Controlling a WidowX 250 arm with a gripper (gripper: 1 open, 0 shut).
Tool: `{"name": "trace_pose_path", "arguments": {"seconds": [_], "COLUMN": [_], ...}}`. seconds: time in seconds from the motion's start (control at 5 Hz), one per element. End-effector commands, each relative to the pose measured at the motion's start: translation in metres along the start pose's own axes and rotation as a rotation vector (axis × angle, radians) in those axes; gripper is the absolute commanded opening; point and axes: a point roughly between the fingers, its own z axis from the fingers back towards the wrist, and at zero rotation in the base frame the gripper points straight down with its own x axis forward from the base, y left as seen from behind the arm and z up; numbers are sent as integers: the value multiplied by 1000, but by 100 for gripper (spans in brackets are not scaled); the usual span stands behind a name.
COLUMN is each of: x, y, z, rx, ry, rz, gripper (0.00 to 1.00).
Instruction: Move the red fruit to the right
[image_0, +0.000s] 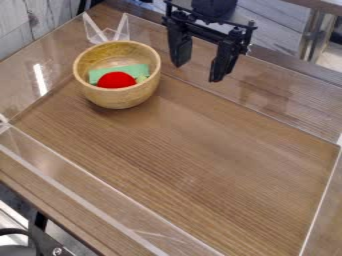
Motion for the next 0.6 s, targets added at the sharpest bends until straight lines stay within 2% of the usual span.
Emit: {"name": "trace_pose_path", "arguments": {"seconds": [0.0,0.2,0.4], "x": [-4,-4,-12], "y": [8,14,41], "z": [0,3,-3], "rx": [-4,-8,-19], "ry": [10,12,-2], "rz": [-8,-13,23], "gripper": [100,100,100]}}
